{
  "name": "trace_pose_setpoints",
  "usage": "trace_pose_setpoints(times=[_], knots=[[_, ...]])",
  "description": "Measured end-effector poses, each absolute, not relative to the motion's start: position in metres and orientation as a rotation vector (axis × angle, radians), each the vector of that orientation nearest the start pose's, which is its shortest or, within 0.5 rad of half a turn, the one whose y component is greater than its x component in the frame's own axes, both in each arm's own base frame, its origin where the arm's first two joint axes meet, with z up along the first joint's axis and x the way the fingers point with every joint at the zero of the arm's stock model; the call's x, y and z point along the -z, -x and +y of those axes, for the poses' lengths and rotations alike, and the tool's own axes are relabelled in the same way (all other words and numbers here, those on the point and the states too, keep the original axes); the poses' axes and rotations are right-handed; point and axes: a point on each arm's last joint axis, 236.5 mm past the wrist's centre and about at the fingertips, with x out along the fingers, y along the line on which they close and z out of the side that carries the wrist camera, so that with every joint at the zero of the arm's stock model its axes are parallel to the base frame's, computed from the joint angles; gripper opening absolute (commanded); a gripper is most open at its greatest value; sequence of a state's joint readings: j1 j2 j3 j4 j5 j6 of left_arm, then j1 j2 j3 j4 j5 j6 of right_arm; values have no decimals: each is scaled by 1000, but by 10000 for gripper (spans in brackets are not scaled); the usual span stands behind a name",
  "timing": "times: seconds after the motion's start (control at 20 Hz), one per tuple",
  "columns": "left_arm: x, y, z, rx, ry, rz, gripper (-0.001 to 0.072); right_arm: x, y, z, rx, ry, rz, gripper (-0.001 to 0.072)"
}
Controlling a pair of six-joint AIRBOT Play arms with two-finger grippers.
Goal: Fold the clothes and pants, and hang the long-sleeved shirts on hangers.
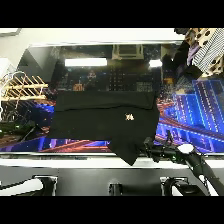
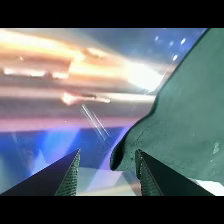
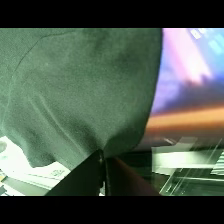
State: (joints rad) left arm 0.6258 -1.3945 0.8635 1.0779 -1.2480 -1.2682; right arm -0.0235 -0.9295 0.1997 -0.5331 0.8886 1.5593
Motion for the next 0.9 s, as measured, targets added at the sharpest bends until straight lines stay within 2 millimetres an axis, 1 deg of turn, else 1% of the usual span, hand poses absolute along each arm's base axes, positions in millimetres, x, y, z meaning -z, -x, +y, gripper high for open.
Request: trace_pose_setpoints(times=[0.2, 0.45, 0.6, 0.65, 0.75, 0.8, 0.85, 0.9], knots=[[97, -280, 60, 30, 828, 1475, 413, 100, -201, 154, -87, -1154, 1443, 31], [99, -283, 46, 80, 845, 1474, 413, 100, -198, 156, -101, -1150, 1453, 31], [101, -284, 33, 117, 845, 1496, 412, 99, -197, 156, -104, -1150, 1457, 31], [102, -285, 29, 128, 847, 1503, 391, 99, -197, 157, -106, -1150, 1460, 31], [105, -284, 22, 144, 845, 1523, 325, 99, -196, 157, -107, -1150, 1462, 31], [107, -283, 20, 150, 844, 1533, 127, 99, -196, 157, -108, -1150, 1462, 31], [110, -281, 20, 150, 833, 1543, 18, 99, -196, 158, -109, -1150, 1465, 30], [111, -280, 20, 151, 826, 1548, 16, 98, -195, 158, -111, -1150, 1466, 30]])
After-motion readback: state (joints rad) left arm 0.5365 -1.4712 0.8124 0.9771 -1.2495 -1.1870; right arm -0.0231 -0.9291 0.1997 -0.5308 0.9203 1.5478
